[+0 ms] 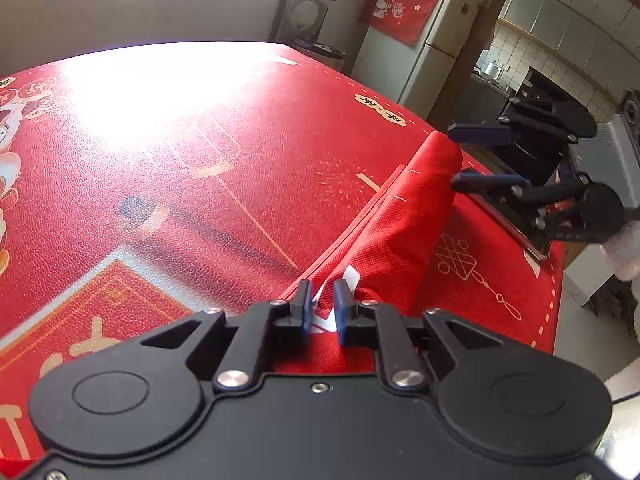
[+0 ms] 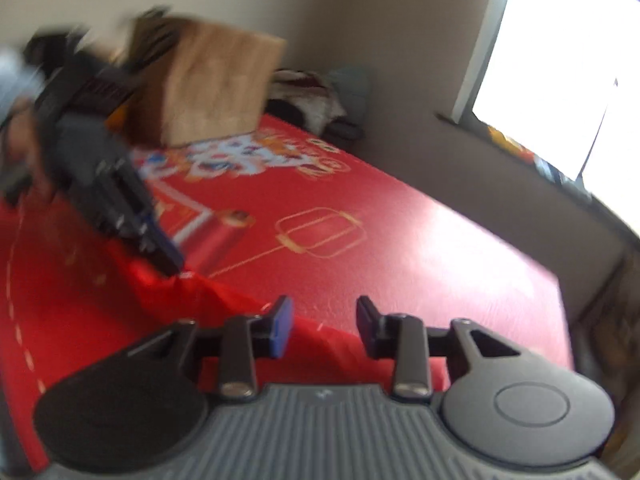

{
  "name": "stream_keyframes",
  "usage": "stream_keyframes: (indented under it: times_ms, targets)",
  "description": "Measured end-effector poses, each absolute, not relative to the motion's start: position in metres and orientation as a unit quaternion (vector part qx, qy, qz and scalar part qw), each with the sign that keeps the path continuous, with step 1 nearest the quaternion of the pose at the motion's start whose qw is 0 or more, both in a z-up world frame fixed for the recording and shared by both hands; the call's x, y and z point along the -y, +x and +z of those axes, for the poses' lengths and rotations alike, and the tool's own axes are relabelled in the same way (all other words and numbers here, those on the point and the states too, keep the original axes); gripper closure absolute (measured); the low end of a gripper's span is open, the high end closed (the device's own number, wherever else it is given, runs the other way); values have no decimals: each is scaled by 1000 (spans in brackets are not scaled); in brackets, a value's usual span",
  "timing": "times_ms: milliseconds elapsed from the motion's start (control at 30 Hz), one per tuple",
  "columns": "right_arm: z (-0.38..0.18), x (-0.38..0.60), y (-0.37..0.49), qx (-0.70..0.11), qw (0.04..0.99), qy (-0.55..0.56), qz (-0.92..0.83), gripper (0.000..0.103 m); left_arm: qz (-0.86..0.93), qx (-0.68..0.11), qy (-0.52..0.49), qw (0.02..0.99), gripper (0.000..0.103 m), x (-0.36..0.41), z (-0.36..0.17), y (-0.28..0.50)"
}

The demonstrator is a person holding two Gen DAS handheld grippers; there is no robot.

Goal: Fold shopping bag
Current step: 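Grasp the rolled bag strip with the right gripper above the left gripper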

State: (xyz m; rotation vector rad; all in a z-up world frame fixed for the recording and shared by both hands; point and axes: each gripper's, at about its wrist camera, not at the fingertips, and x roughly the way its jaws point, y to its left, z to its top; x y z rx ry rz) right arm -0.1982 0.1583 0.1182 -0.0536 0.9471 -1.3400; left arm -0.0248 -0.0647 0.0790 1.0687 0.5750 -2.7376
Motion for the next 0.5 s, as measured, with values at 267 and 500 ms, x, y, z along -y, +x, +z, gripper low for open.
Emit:
stream_keyframes:
  times_ms: [267,500]
  targets:
    - [79,-161,-146,-642,634,-273,-334,36,-911,-196,356,66,89,69,77,-25]
    - [59,-142,-144,-702,599,-282,-261,37,-914,-179,360,51,89,71,76,-25]
